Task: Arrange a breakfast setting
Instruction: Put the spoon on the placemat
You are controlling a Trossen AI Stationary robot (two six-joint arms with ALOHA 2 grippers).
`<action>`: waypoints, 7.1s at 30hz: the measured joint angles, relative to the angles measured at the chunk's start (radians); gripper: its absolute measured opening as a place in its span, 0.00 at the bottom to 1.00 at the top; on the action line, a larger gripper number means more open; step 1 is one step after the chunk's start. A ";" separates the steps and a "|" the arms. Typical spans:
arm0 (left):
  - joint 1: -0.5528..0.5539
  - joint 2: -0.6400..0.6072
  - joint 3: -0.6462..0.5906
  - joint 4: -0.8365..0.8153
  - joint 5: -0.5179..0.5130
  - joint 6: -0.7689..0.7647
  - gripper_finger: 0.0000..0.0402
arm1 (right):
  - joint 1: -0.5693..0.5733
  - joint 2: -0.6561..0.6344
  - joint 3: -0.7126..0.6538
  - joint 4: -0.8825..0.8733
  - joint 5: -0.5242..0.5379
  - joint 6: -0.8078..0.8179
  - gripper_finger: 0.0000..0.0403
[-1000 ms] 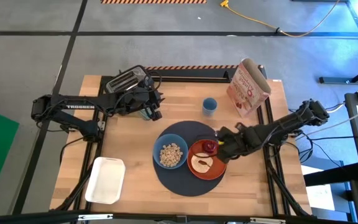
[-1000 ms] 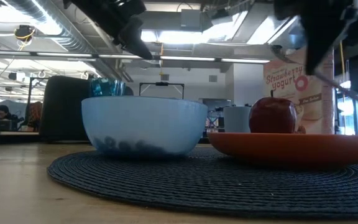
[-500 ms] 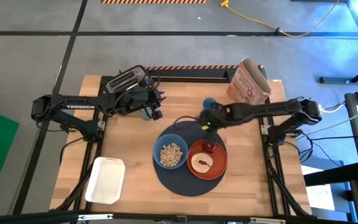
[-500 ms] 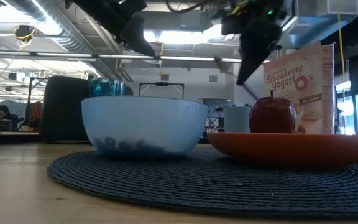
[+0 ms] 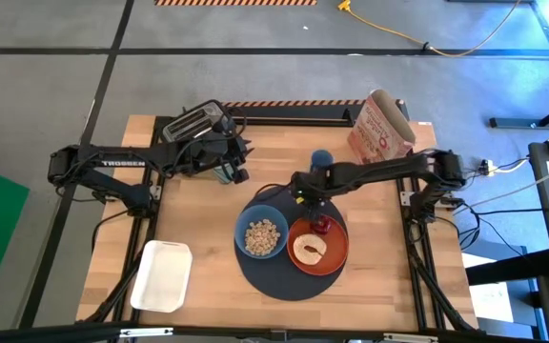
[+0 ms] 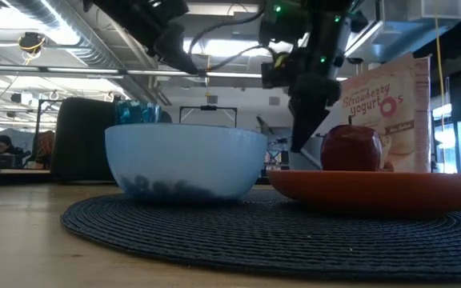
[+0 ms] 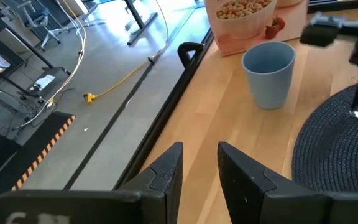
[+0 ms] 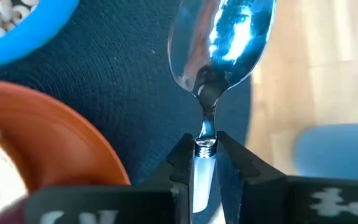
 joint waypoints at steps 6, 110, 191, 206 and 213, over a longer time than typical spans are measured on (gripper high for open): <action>0.002 0.000 0.000 -0.002 0.000 -0.006 0.24 | -0.005 0.070 0.000 0.009 -0.014 0.066 0.08; -0.007 -0.136 -0.028 -0.189 0.001 -0.133 0.24 | -0.095 0.079 -0.286 0.572 0.021 0.147 0.14; -0.263 0.111 -0.028 0.344 0.228 0.516 0.01 | -0.087 -0.331 -0.288 0.799 -0.555 0.170 0.04; -0.264 0.111 -0.028 0.335 0.235 0.490 0.00 | -0.071 -0.384 -0.287 0.774 -0.513 0.083 0.37; -0.251 0.111 -0.028 0.332 0.235 0.450 0.00 | -0.077 -0.463 -0.288 0.658 -0.378 -0.038 0.40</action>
